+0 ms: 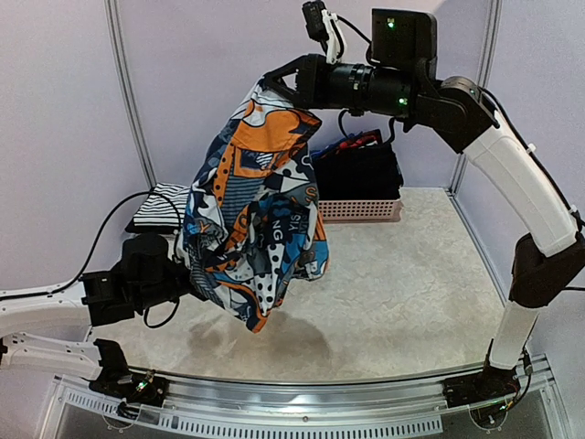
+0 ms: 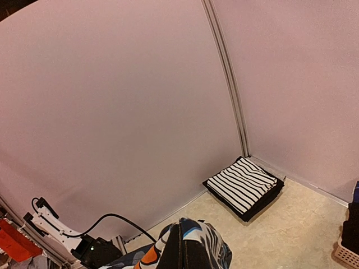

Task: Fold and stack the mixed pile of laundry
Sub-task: Move the crumpled shorts to the center of the board.

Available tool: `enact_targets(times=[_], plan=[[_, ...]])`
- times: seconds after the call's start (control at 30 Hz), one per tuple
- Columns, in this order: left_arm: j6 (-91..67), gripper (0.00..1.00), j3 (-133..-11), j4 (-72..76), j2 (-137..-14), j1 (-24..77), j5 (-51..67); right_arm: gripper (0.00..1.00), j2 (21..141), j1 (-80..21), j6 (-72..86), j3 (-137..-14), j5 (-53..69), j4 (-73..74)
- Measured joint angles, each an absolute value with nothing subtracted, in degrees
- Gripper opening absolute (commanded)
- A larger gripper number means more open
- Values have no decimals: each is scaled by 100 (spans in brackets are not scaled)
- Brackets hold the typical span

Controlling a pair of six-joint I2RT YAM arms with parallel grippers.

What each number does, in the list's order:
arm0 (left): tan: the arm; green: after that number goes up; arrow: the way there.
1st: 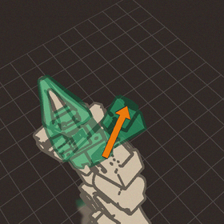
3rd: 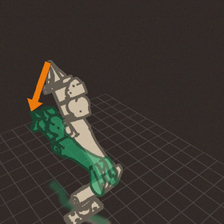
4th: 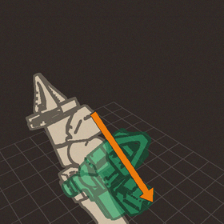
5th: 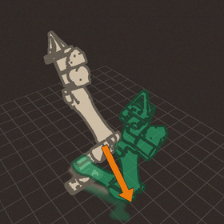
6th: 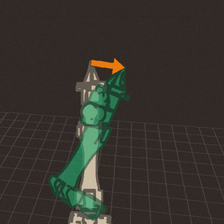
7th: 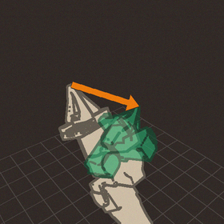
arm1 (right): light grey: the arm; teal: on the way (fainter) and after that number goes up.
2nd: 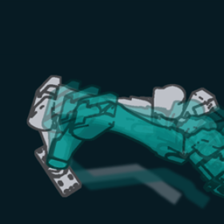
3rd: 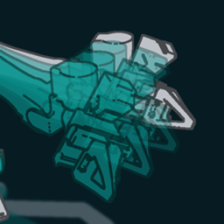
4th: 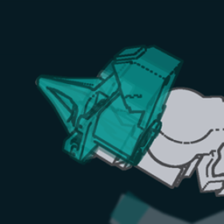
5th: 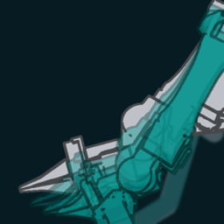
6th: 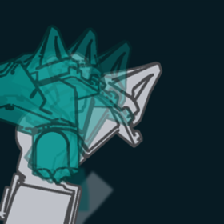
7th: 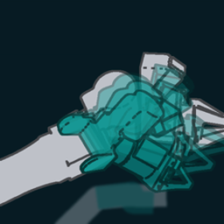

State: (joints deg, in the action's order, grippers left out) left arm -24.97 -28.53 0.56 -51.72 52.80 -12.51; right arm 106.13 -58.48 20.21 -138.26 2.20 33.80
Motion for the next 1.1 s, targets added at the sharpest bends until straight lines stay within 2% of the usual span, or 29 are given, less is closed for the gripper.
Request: enact_targets(times=[0.3,0.5,0.67,0.97,1.0,1.07,1.1], plan=[[-2359,96,-2401,779,-4386,5376,-314,0,10613,-5843,1791,-13651,-401,3299],[-2224,100,-2200,1090,-4027,5384,-10,0,10613,-5846,1763,-13500,-543,3297],[-2082,100,-2259,1302,-4473,5387,47,0,10597,-5846,1745,-13500,-572,3288],[-1743,100,-2755,1806,-6169,5393,-528,0,10475,-5846,1745,-13478,-574,3284],[-1726,96,-2840,1896,-6364,5393,-576,0,10429,-5846,1745,-13426,-572,3269],[-1708,59,-2989,2156,-6737,5395,-676,0,10328,-5848,1747,-13286,-572,3225],[-1730,34,-3028,2305,-6888,5395,-707,0,10263,-5850,1750,-13183,-572,3197]])
